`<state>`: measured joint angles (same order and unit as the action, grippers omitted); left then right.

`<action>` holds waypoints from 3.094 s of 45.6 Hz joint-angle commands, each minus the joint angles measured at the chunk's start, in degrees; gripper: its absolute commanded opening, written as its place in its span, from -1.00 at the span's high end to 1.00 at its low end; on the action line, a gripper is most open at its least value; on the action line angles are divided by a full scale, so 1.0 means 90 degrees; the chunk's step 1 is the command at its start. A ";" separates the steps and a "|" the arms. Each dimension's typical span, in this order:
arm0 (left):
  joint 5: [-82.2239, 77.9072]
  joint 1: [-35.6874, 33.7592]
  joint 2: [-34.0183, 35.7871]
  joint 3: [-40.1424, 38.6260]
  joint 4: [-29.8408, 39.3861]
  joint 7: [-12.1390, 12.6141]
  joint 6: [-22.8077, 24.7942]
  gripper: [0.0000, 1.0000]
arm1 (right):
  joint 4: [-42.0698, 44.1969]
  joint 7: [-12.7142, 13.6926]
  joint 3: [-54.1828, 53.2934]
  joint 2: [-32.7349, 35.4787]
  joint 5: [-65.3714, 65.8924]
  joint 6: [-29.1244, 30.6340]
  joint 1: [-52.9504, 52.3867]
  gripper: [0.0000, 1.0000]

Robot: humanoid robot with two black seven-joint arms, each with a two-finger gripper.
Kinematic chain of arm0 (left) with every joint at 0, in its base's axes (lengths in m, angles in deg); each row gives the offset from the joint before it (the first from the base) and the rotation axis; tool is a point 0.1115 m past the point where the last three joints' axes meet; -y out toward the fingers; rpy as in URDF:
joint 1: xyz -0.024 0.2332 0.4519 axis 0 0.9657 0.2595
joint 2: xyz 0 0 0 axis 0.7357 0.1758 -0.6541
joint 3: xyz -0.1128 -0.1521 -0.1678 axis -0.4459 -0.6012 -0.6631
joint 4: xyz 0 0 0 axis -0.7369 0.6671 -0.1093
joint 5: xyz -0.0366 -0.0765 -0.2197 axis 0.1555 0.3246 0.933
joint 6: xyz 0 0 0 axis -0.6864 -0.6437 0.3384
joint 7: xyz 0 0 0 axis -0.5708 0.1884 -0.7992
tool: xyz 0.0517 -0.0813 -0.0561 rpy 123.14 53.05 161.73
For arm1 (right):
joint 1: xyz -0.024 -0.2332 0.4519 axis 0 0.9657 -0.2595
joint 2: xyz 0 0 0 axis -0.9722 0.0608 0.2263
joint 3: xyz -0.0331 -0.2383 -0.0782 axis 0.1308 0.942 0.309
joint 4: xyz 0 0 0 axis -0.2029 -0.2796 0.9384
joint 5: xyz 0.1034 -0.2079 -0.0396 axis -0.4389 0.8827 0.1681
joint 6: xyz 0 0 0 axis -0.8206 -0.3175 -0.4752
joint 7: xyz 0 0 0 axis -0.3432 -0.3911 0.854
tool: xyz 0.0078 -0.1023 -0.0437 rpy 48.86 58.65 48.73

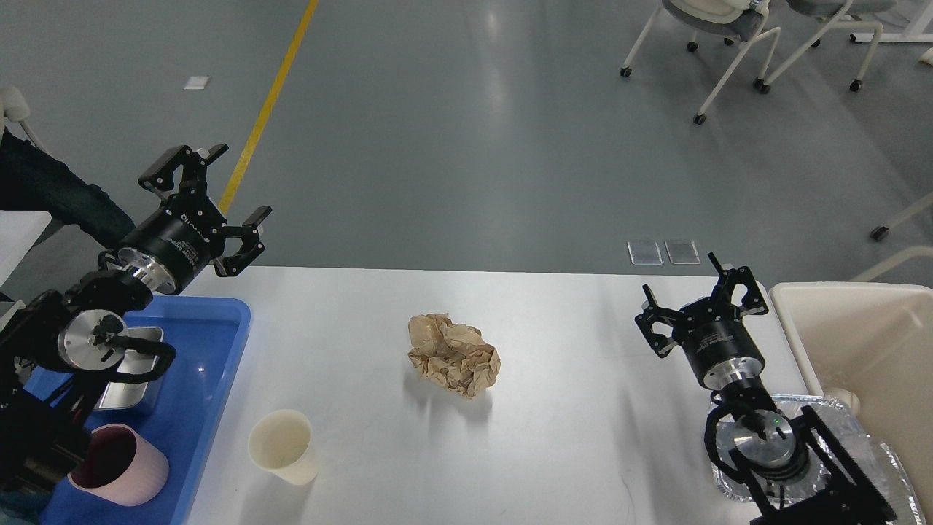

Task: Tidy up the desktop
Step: 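Lower the right gripper to the foil tray and grasp its rim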

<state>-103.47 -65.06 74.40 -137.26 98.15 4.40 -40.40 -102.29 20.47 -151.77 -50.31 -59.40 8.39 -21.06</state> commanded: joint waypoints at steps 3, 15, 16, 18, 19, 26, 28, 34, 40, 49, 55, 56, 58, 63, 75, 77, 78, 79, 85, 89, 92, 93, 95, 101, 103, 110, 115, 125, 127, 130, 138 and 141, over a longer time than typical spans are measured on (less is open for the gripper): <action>-0.0001 0.0606 -0.0556 -0.0857 0.0113 -0.0002 -0.0006 -0.94 | -0.0103 -0.0014 0.0242 0.0952 0.0253 0.0280 -0.0191 -1.00; -0.0001 0.1163 -0.0556 -0.1132 0.0113 0.0008 0.0053 -0.94 | -0.0551 -0.0004 0.1198 0.3265 0.2321 0.0583 -0.0172 -1.00; -0.0001 0.1182 -0.0547 -0.1132 0.0113 0.0008 0.0053 -0.94 | -0.0639 -0.0004 0.1325 0.3500 0.2536 0.0603 -0.0152 -1.00; -0.0001 0.1231 -0.0547 -0.1132 0.0093 0.0008 0.0053 -0.94 | -0.0766 -0.0004 0.1560 0.3891 0.2850 0.0613 -0.0094 -1.00; -0.0001 0.1261 -0.0537 -0.1132 0.0084 0.0008 0.0053 -0.94 | -0.0796 -0.0004 0.1667 0.4057 0.2948 0.0613 -0.0084 -1.00; -0.0001 0.1300 -0.0537 -0.1171 0.0035 0.0008 0.0053 -0.94 | -0.1166 -0.0004 0.2419 0.5219 0.3260 0.1100 -0.0035 -1.00; -0.0010 0.1300 -0.0537 -0.1171 0.0025 0.0008 0.0043 -0.94 | -0.1225 -0.0004 0.2770 0.5600 0.3436 0.1150 -0.0113 -1.00; -0.0010 0.1300 -0.0547 -0.1171 0.0015 0.0028 0.0072 -0.94 | -0.1391 -0.0082 0.3679 0.6908 0.4129 0.1656 -0.0249 -1.00; -0.0010 0.1300 -0.0586 -0.1151 0.0005 0.0047 0.0072 -0.94 | -0.1918 -0.0189 0.4022 0.7798 0.5115 0.2009 -0.0455 -1.00; -0.0010 0.1290 -0.0586 -0.1141 -0.0014 0.0067 0.0062 -0.94 | -0.2778 -0.0395 0.4372 0.9175 0.5800 0.2009 -0.0445 -1.00; -0.0010 0.1300 -0.0556 -0.1141 -0.0014 0.0067 0.0024 -0.94 | -0.2808 -0.0385 0.4909 0.9615 0.5820 0.1990 -0.0445 -1.00; -0.0020 0.1300 -0.0556 -0.1141 -0.0024 0.0067 0.0023 -0.94 | -0.2817 -0.0385 0.5007 0.9693 0.5839 0.1980 -0.0445 -1.00; -0.0030 0.1300 -0.0547 -0.1141 -0.0024 0.0067 0.0014 -0.94 | -0.2837 -0.0385 0.5202 0.9859 0.5859 0.1922 -0.0455 -1.00; -0.0050 0.1300 -0.0537 -0.1122 -0.0073 0.0076 0.0004 -0.94 | -0.2740 -0.0395 0.5467 0.9938 0.5898 0.1522 -0.0435 -1.00; -0.0059 0.1300 -0.0527 -0.1102 -0.0083 0.0076 -0.0035 -0.94 | -0.0974 -0.0961 0.5740 0.8514 0.6873 0.1287 -0.0494 -1.00; -0.0059 0.1310 -0.0517 -0.1093 -0.0083 0.0086 -0.0035 -0.94 | -0.0593 -0.1010 0.5740 0.8191 0.7098 0.1287 -0.0581 -1.00; -0.0059 0.1310 -0.0517 -0.1083 -0.0092 0.0086 -0.0035 -0.94 | -0.0417 -0.1020 0.5740 0.8054 0.7186 0.1296 -0.0640 -1.00; -0.0059 0.1310 -0.0517 -0.1083 -0.0092 0.0086 -0.0035 -0.94 | -0.0280 -0.1020 0.5750 0.7908 0.7264 0.1287 -0.0689 -1.00; -0.0069 0.1348 -0.0508 -0.1083 -0.0121 0.0086 -0.0035 -0.94 | 0.0258 -0.1020 0.5750 0.7253 0.7402 0.1296 -0.0767 -1.00; -0.0069 0.1368 -0.0508 -0.1073 -0.0161 0.0086 -0.0035 -0.94 | 0.0493 -0.1010 0.5760 0.6901 0.7402 0.1325 -0.0816 -1.00; -0.0069 0.1378 -0.0508 -0.1063 -0.0161 0.0086 -0.0035 -0.94 | 0.0610 -0.1010 0.5760 0.6735 0.7392 0.1326 -0.0836 -1.00; -0.0069 0.1378 -0.0508 -0.1054 -0.0170 0.0086 -0.0035 -0.94 | 0.0678 -0.1010 0.5750 0.6686 0.7353 0.1326 -0.0874 -1.00; -0.0069 0.1388 -0.0508 -0.1053 -0.0170 0.0086 -0.0035 -0.94 | 0.0756 -0.1010 0.5760 0.6589 0.7333 0.1326 -0.0943 -1.00; -0.0069 0.1388 -0.0508 -0.1053 -0.0180 0.0096 -0.0094 -0.94 | 0.0991 -0.1020 0.5770 0.6188 0.7333 0.1326 -0.0972 -1.00; -0.0069 0.1388 -0.0508 -0.1053 -0.0180 0.0086 -0.0104 -0.94 | 0.1001 -0.1030 0.5808 0.6120 0.7353 0.1326 -0.0972 -1.00; -0.0069 0.1407 -0.0498 -0.1044 -0.0180 0.0096 -0.0104 -0.94 | 0.1196 -0.1030 0.6092 0.5778 0.7421 0.1267 -0.1031 -1.00; -0.0069 0.1456 -0.0508 -0.1044 -0.0170 0.0096 -0.0113 -0.94 | 0.1557 -0.1030 0.6267 0.5475 0.7421 0.1170 -0.1128 -1.00; -0.0069 0.1466 -0.0508 -0.1044 -0.0171 0.0086 -0.0104 -0.94 | 0.2075 -0.1176 0.6843 0.5172 0.7431 0.0779 -0.1470 -1.00; -0.0069 0.1466 -0.0508 -0.1044 -0.0180 0.0086 -0.0113 -0.94 | 0.2163 -0.1176 0.7009 0.5124 0.7431 0.0711 -0.1568 -1.00; -0.0069 0.1485 -0.0508 -0.1044 -0.0180 0.0086 -0.0113 -0.94 | 0.2299 -0.1176 0.7253 0.5026 0.7431 0.0555 -0.1675 -1.00; -0.0069 0.1515 -0.0517 -0.1044 -0.0180 0.0086 -0.0104 -0.94 | 0.2446 -0.1205 0.7605 0.4860 0.7431 0.0330 -0.1851 -0.62; -0.0069 0.1524 -0.0517 -0.1044 -0.0180 0.0086 -0.0104 -0.94 | 0.2563 -0.1205 0.7625 0.4791 0.7421 0.0320 -0.1861 0.08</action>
<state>-104.10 -51.51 69.74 -146.65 96.55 5.18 -41.39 -80.54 9.60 -83.81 -6.22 7.48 11.79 -37.46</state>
